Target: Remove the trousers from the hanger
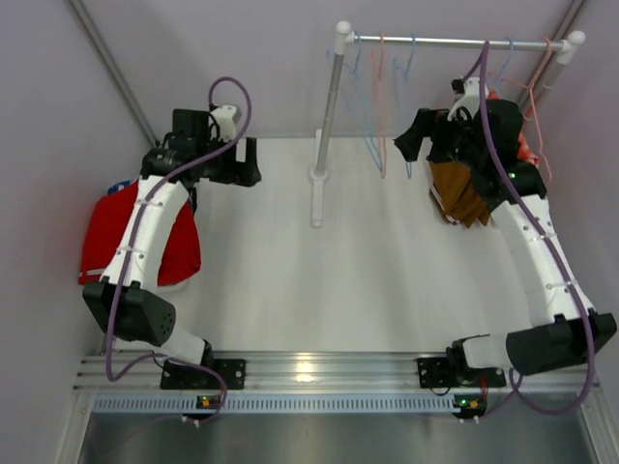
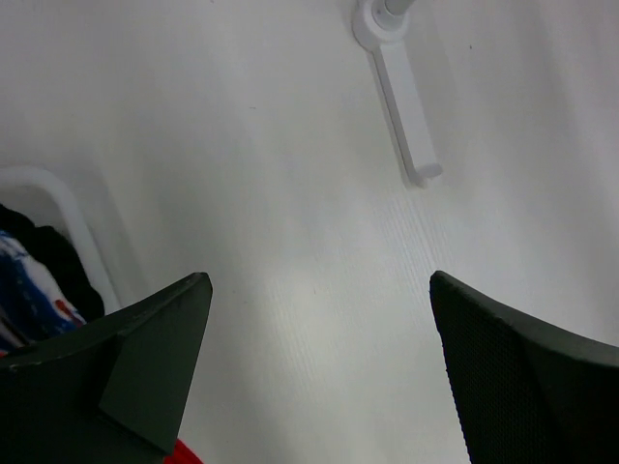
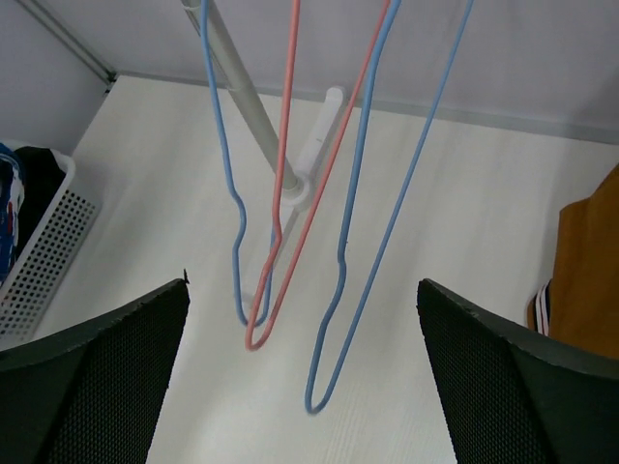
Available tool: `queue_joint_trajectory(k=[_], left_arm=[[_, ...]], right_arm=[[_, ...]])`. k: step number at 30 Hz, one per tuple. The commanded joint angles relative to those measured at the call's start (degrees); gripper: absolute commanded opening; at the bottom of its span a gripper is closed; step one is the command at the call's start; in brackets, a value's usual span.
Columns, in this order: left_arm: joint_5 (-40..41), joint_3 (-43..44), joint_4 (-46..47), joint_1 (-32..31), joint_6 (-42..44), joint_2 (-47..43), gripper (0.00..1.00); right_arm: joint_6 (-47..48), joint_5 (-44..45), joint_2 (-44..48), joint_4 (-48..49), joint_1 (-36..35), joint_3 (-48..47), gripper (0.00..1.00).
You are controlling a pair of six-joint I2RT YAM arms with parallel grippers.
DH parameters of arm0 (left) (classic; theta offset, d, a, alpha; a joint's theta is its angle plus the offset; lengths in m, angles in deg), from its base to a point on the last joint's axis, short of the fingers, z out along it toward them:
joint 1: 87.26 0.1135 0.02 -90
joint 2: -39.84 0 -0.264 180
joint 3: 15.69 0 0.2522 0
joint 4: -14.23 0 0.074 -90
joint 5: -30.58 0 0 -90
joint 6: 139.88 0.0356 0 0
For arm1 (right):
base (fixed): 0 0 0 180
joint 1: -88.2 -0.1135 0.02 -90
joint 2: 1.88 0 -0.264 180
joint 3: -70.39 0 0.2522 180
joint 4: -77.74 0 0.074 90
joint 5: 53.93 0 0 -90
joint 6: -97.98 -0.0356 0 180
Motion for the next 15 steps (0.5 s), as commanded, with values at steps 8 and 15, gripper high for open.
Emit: queue_joint_trajectory(k=[8,15], left_arm=[[8.4,1.1,3.0,-10.0,0.0,1.0,0.99],[11.0,0.1,4.1,-10.0,-1.0,-1.2,0.99]], right_arm=[[4.9,4.6,20.7,6.9,1.3,17.9,0.99],[3.3,3.2,26.1,8.8,3.7,23.2,0.99]])
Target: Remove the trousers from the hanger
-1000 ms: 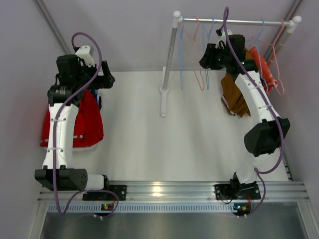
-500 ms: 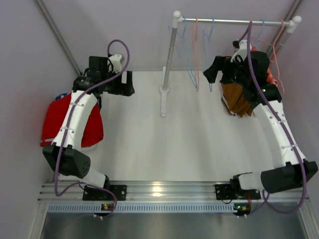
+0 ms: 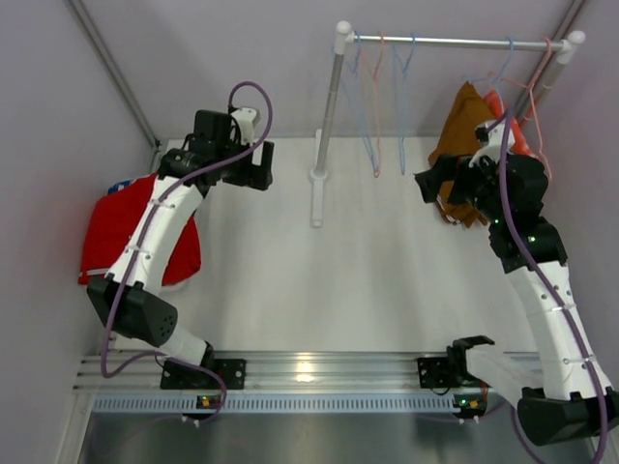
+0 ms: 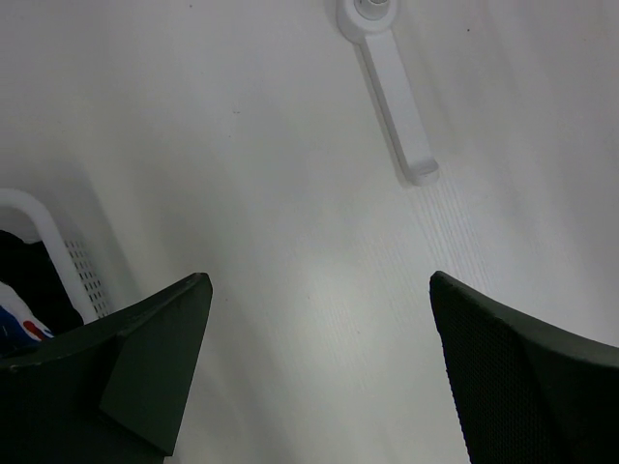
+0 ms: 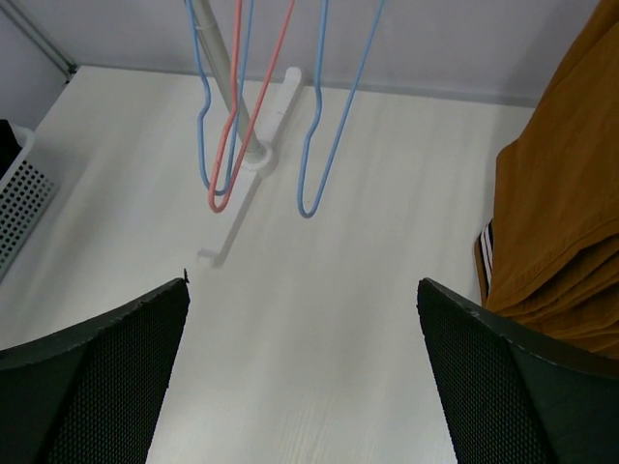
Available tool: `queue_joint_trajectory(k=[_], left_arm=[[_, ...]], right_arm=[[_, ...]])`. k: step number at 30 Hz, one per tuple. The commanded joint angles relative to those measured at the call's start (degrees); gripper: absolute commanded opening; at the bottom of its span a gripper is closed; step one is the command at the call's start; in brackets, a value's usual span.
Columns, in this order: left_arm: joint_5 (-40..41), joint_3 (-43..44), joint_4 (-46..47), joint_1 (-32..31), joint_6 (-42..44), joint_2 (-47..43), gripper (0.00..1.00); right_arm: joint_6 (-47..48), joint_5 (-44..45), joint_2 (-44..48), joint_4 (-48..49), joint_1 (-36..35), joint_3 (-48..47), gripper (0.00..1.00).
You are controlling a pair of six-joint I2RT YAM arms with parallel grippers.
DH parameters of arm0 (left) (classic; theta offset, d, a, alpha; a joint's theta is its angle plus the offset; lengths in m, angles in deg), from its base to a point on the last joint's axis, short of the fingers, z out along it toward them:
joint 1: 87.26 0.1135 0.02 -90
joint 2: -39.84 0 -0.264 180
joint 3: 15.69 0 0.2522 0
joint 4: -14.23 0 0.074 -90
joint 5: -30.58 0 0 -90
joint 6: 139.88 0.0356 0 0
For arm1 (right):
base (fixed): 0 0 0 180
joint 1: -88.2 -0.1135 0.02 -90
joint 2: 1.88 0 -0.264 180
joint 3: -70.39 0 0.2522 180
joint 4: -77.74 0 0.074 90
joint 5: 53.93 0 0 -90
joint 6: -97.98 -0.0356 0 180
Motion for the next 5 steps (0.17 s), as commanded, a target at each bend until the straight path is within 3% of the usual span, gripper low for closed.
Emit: queue_joint_trajectory(k=[1,5], left_arm=[[2.2,0.2,3.3,0.1,-0.9,-3.7,0.99],[3.3,0.3,3.4,0.1,-1.8,-4.9,0.99]], right_arm=[[0.1,-0.2,1.4,5.5,1.7,-0.1,0.99],[-0.3,-1.1,1.1,5.4,1.7,-0.4,1.00]])
